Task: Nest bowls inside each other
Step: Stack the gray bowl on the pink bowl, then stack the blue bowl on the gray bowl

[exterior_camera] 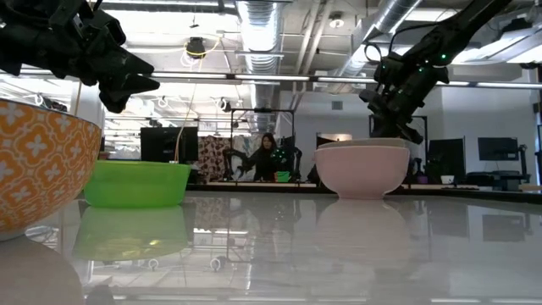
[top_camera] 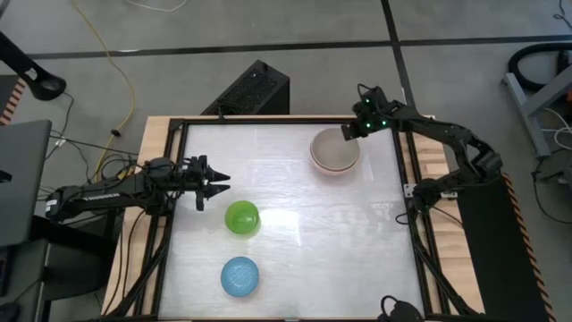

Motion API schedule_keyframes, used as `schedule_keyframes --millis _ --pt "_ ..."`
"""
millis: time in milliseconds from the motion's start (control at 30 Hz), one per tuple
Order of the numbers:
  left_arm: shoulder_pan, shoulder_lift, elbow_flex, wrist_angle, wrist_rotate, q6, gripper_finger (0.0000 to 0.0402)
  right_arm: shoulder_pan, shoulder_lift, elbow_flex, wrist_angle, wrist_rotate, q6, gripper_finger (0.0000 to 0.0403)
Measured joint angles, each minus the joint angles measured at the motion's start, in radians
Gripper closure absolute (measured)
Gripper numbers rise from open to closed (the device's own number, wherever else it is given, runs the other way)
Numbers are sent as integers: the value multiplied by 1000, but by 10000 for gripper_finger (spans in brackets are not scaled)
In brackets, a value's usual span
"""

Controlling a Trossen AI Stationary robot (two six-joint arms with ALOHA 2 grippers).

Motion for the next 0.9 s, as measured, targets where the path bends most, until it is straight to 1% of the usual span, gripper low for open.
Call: schedule_keyframes --millis 133,233,367,467,633,767,900 --pt "0 0 0 0 0 0 244 19 -8 0 27 -43 -15 400" --pt "0 0 0 0 -1 1 244 44 -38 0 55 -74 -10 400" --pt "0 0 0 0 -4 5 244 120 -107 0 60 -73 3 400" --pt "0 0 0 0 -5 5 244 227 -157 0 68 -54 29 400" --pt "0 0 0 0 -8 16 244 453 -194 2 129 70 70 400" --pt "0 0 0 0 -8 16 244 645 -166 45 159 160 72 400" --pt "0 0 0 0 -7 15 244 826 -99 107 208 216 59 397"
